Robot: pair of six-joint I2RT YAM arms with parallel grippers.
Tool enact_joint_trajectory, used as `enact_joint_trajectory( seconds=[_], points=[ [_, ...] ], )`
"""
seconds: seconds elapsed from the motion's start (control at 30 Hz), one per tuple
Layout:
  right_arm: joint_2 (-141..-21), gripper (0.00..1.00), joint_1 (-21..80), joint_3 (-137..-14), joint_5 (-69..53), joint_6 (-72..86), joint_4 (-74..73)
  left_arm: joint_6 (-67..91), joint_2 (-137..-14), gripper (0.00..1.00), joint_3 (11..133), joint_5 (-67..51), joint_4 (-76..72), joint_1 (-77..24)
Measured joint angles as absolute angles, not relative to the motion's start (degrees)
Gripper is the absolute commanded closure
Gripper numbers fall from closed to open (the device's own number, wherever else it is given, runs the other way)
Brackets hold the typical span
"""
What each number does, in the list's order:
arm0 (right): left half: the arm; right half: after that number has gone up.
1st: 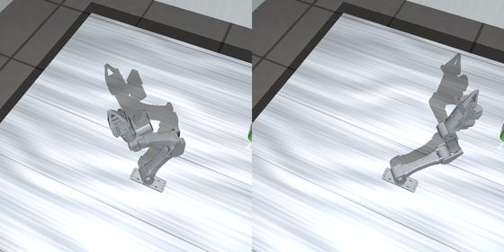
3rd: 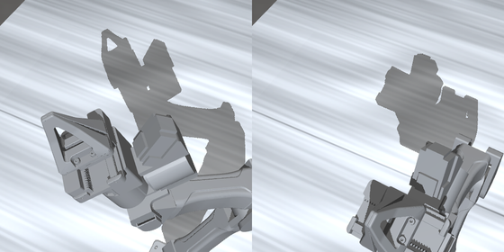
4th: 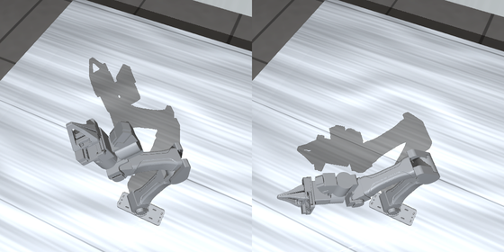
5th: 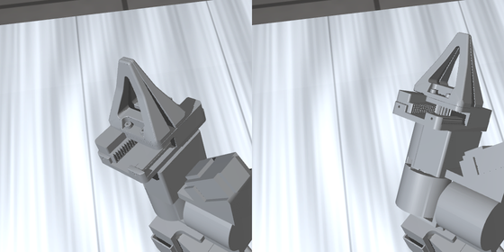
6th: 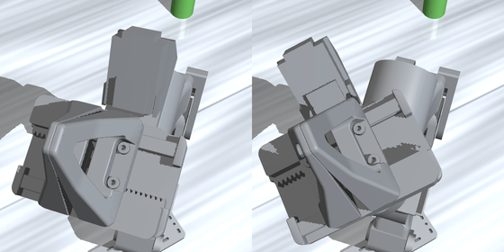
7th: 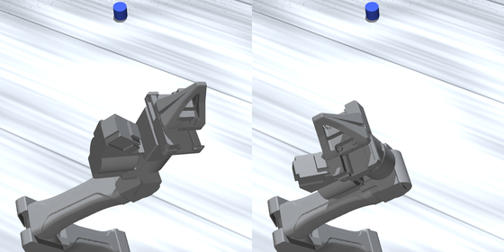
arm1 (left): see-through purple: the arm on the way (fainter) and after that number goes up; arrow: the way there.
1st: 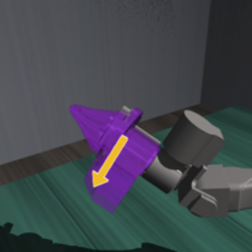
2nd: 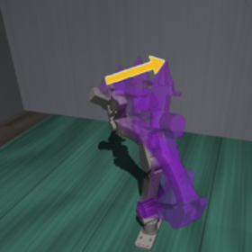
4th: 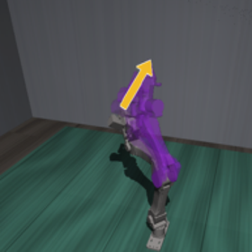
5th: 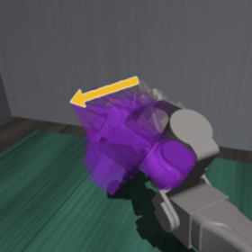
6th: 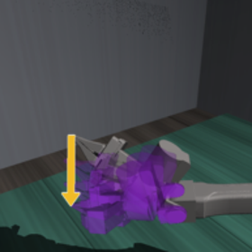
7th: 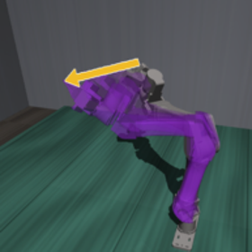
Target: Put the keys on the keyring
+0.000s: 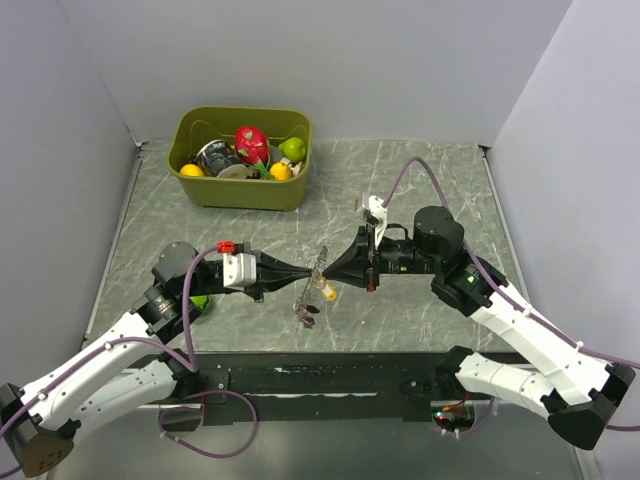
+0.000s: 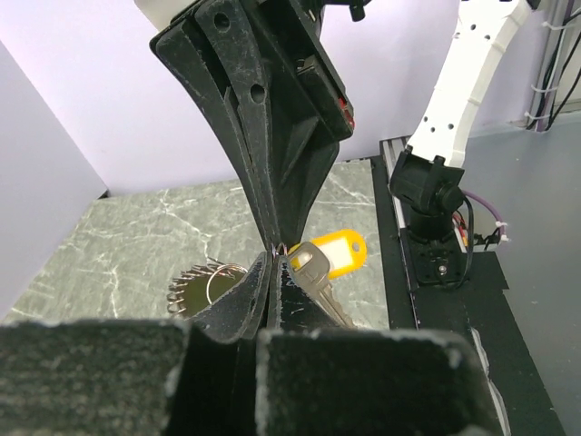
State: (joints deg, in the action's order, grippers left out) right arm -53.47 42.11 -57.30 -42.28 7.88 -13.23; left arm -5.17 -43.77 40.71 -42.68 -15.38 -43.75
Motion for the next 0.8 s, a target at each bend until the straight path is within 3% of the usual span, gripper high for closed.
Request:
enact_joint_trajectory(
  seconds=[0.53, 0.67, 0.8],
  points=[
    [-52.9, 0.96, 42.1, -56.9, -43.0, 8.2, -12.5, -5.0, -43.8, 0.99, 40.7, -43.7, -16.2, -43.8],
    [-53.2, 0.91, 42.1, -56.9, -43.2, 8.6, -12.3, -4.8, -44.1, 0.99, 40.7, -44.1, -16.6, -43.7],
    [-54.0, 0.77, 42.1, -56.9, -43.2, 9.1, -12.3, -4.9, -44.1, 0.99, 40.7, -44.3, -16.6, -43.7]
  ],
)
